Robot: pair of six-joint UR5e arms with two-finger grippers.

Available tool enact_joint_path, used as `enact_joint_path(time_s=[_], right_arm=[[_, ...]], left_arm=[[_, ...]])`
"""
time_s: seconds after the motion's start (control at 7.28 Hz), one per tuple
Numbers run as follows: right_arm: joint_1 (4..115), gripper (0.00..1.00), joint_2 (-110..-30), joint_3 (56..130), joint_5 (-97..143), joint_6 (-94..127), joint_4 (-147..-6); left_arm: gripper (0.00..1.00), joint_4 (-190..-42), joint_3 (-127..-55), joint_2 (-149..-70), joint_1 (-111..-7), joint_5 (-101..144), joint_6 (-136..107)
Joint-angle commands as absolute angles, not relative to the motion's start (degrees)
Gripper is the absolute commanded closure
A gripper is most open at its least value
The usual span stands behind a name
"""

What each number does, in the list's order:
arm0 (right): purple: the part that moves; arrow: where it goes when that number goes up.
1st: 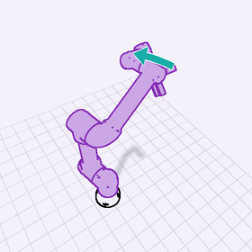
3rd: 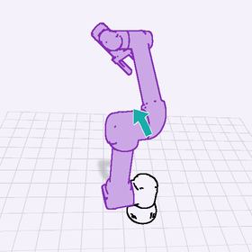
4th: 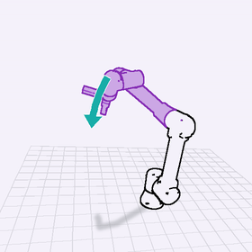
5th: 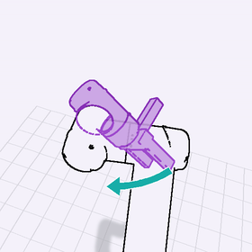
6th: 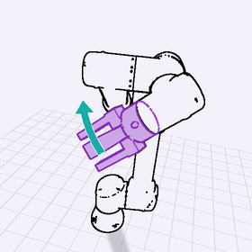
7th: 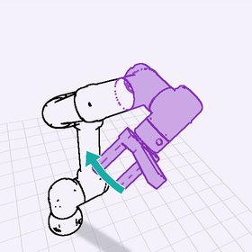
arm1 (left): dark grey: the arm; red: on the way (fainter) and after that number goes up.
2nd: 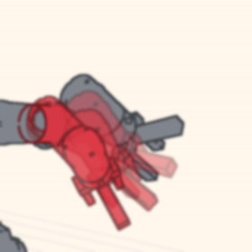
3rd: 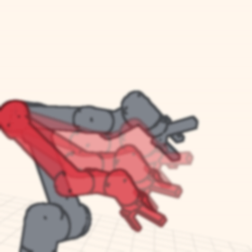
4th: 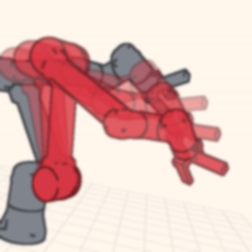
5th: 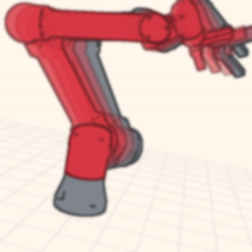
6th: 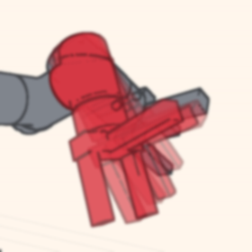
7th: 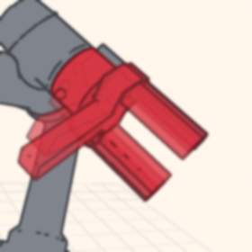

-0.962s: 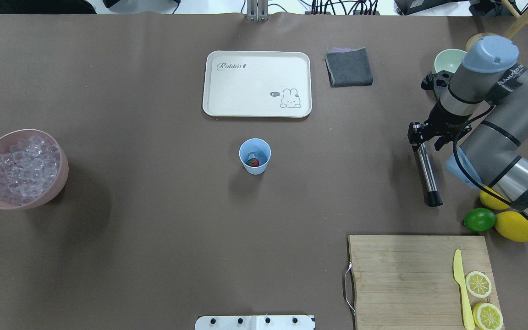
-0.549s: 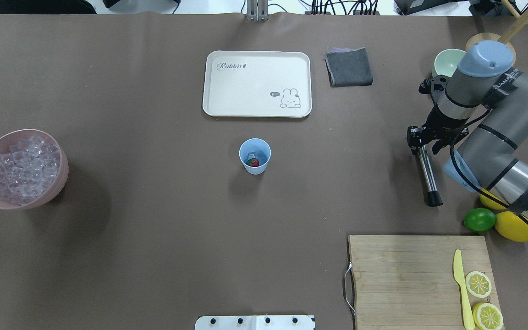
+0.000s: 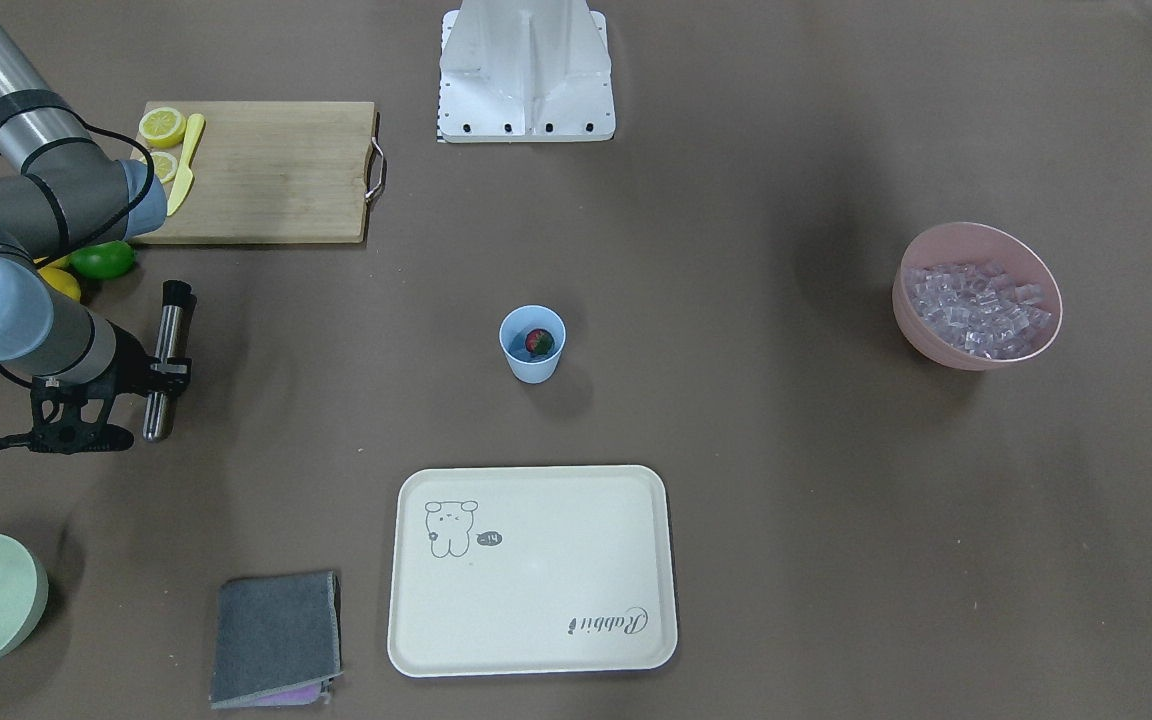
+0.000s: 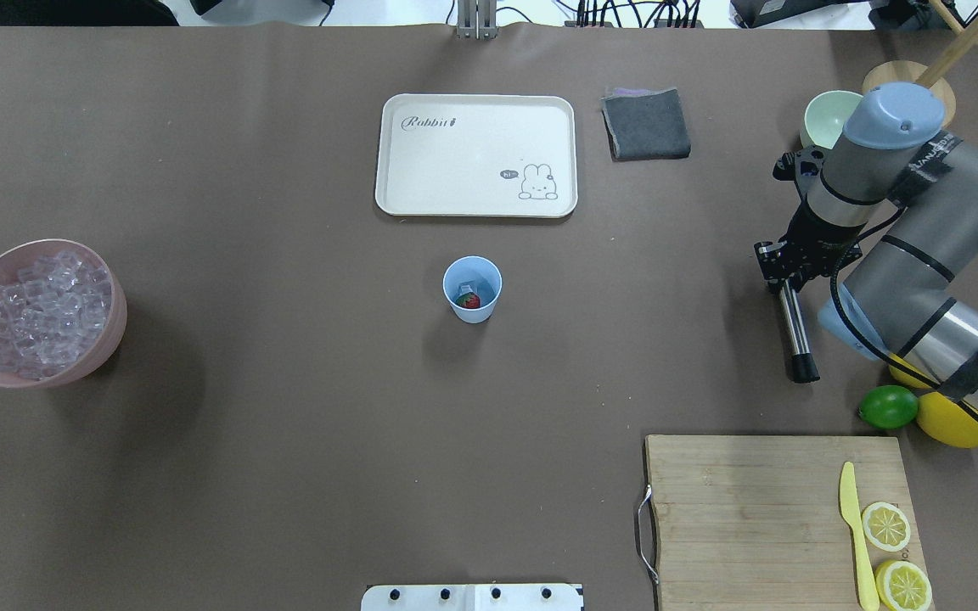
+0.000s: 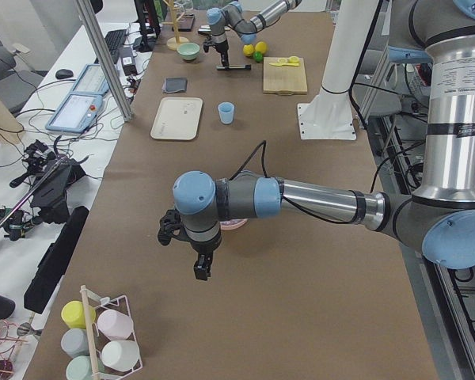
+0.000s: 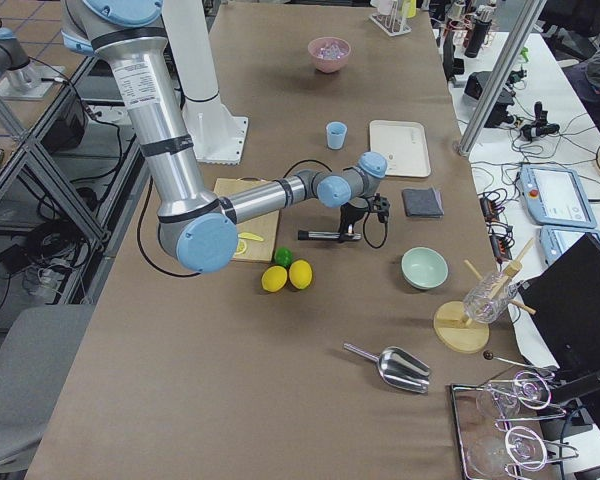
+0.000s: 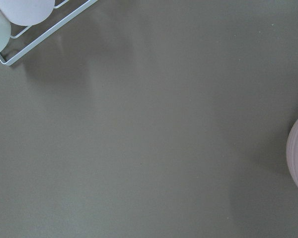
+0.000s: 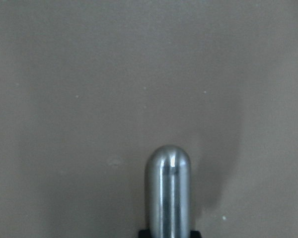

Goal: Mash ice and strawberries in cup
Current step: 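Lower the right gripper and grasp the top of the steel rod, then lift the steel rod with the right gripper and carry it over the cup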

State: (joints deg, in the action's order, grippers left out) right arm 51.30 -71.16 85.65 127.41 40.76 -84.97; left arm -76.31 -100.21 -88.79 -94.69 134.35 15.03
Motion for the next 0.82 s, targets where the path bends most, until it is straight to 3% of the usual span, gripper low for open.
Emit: enact_joint_path(time_s=[0.0,0.41,0.69], right_arm=[[50.89,1.00,-70.58,86.21,127.62,40.35,-84.82],[50.19,1.00,-69.17,92.26,123.58,40.60,-83.94],[50.89,1.00,-69.17,100.77,121.48,40.69,-83.94]], left_arm=[[0.00,-76.46,-100.20,-88.51,-94.75,134.38,15.12],[0.00,-76.46,-99.93,-88.42,-94.66,134.38,15.21],[0.00,-76.38,-99.32,-88.16,-94.66,134.38,15.21]])
